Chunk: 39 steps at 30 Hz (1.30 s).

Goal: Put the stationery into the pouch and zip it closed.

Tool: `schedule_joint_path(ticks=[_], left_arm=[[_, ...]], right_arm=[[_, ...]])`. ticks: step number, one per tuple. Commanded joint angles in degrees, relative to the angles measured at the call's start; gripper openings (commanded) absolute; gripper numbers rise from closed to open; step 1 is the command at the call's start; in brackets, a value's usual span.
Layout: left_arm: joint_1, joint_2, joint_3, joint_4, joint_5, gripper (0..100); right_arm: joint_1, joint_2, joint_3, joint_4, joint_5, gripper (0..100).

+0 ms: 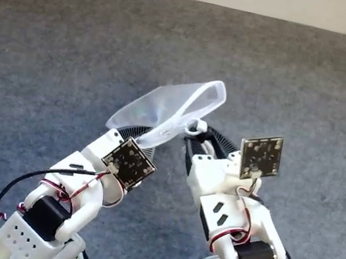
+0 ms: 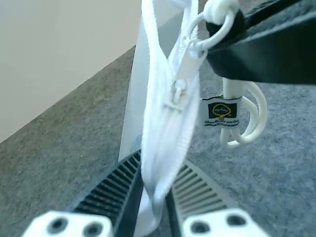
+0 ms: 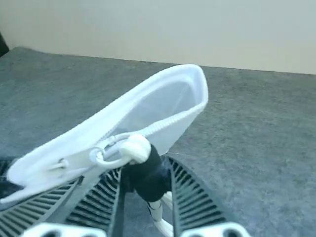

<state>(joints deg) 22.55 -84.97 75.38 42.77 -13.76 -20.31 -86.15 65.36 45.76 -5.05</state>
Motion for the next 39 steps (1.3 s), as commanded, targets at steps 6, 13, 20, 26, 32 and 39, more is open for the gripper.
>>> schedule_joint_path(ticks=[6,13,20,26,32,39], left_arm=[[-1.27,-1.01,-0.48,0.62,0.35,0],[-1.19,-1.01,-0.48,0.97,0.35,0],[-1.19,-1.01,-0.48,0.97,0.35,0],[-1.19,-1.01,-0.48,0.97,0.35,0],[-1.54,-1.01,-0.57,0.97,0.35,0],[-1.54,-1.01,-0.66,0.97,0.44,0]], right_arm=[[7.16,0.04,-3.56,-5.41,-4.13,0.5],[8.04,0.04,-3.74,-5.41,-4.13,0.5],[16.48,0.04,-3.56,-9.01,-8.09,0.5],[17.36,0.04,-3.56,-9.54,-8.53,0.5],[22.64,0.04,-3.91,-9.54,-8.97,0.5],[29.76,0.04,-4.00,-9.89,-12.75,0.5]])
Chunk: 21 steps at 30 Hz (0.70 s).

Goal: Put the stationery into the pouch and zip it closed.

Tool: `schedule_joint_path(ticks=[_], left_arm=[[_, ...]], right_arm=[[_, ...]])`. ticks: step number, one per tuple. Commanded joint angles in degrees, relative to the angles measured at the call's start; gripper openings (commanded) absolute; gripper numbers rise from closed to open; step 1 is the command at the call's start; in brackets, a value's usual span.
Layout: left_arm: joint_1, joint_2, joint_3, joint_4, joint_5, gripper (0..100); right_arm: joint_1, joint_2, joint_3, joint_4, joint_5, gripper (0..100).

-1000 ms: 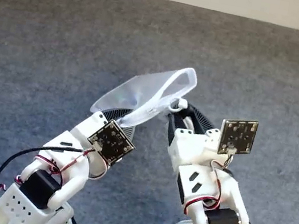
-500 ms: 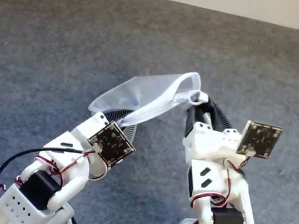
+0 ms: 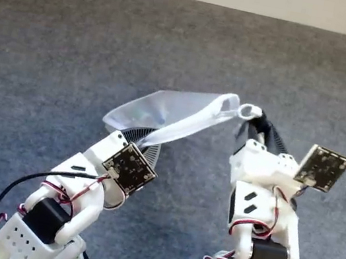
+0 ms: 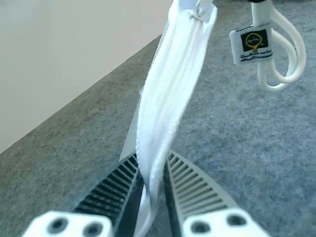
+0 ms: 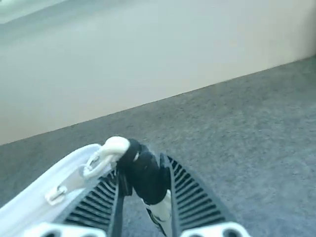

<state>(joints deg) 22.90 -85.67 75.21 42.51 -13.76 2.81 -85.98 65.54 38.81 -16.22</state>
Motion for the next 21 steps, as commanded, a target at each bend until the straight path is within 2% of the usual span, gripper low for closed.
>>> schedule_joint_path(ticks=[1,9,13,21], left_arm=[[-1.89,-0.31,-0.48,1.23,0.44,0],[-2.77,-0.40,-0.75,1.23,0.44,0],[-3.30,-1.71,-0.75,1.32,0.53,0],[-2.86,-13.85,1.01,8.00,0.62,0]], right_arm=[[7.52,-0.13,-4.18,-3.91,-1.58,0.5],[15.34,-0.04,-4.09,-7.52,-4.84,0.5],[15.52,-0.04,-4.18,-7.52,-4.84,0.5],[15.08,-0.22,-4.18,-7.52,-4.84,0.5]])
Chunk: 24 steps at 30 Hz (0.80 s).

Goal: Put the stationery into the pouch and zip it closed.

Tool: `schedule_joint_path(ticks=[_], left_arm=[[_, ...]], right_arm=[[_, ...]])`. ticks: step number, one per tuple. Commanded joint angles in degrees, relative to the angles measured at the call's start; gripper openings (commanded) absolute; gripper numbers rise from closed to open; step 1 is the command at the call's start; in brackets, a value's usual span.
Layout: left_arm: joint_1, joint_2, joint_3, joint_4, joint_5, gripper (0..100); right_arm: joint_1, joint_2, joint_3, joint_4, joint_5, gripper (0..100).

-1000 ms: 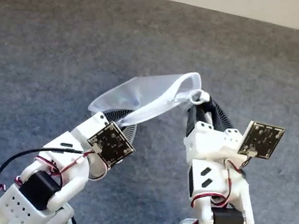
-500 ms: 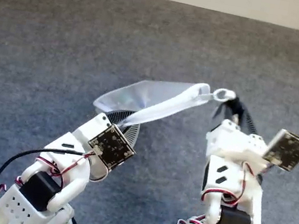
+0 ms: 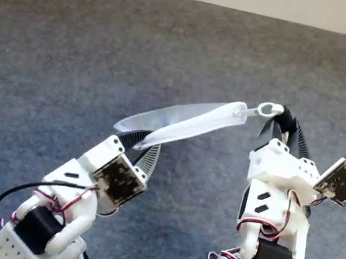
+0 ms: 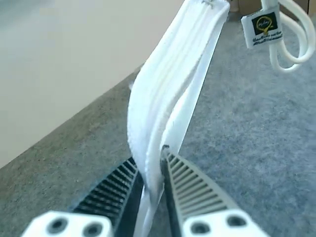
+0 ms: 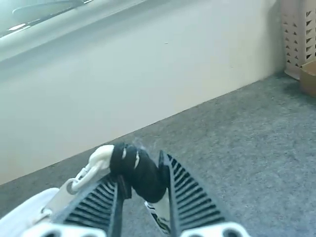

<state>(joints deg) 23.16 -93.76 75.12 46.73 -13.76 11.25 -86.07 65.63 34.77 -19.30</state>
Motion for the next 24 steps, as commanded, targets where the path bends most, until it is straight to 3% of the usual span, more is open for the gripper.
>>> schedule_joint_path(ticks=[1,24], left_arm=[[-3.12,-6.81,1.80,3.69,0.62,0],[-3.56,-10.24,1.80,3.78,0.35,0]], right_arm=[[6.55,-0.40,-4.26,-3.47,-1.76,0.5],[-14.73,-0.40,-3.82,-3.47,-1.14,0.9]])
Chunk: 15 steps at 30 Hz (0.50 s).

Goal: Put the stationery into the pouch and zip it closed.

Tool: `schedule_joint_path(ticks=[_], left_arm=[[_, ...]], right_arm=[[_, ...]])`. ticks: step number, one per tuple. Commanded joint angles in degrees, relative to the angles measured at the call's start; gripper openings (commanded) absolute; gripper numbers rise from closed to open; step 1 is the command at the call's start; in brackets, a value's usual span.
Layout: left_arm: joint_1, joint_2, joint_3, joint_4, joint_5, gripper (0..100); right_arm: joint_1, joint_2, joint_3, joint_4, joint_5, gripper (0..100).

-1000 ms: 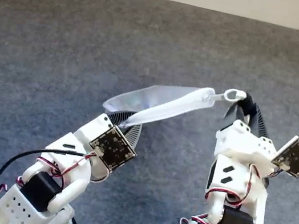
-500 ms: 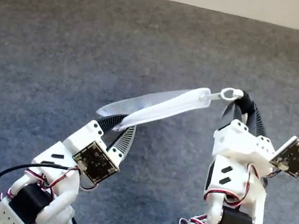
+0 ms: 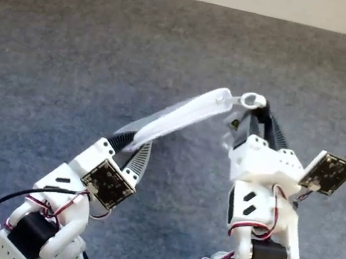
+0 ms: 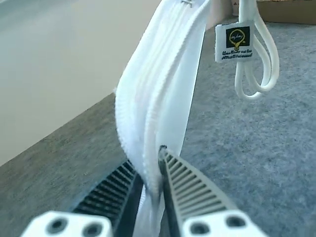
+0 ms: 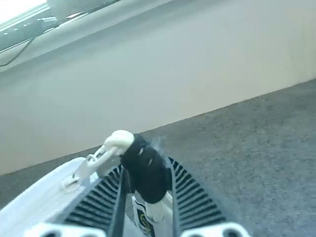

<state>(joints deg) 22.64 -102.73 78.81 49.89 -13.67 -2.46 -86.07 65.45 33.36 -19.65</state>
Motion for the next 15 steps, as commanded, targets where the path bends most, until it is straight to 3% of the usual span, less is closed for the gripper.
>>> schedule_joint_path(ticks=[1,6,11,15], left_arm=[[-3.03,-1.27,-1.89,0.62,0.26,0],[-4.44,-1.27,-1.89,0.79,0.26,0],[-7.08,-1.27,-1.89,0.79,0.26,1],[-7.16,-1.27,-1.80,1.85,0.53,11]], right_arm=[[-1.27,-0.40,-3.65,-2.07,-0.79,0.9],[-1.36,-0.40,-3.38,-1.71,-0.79,2.4],[-1.36,-0.40,0.40,3.38,-0.79,17.0],[-1.45,-0.40,0.84,7.87,1.93,19.3]])
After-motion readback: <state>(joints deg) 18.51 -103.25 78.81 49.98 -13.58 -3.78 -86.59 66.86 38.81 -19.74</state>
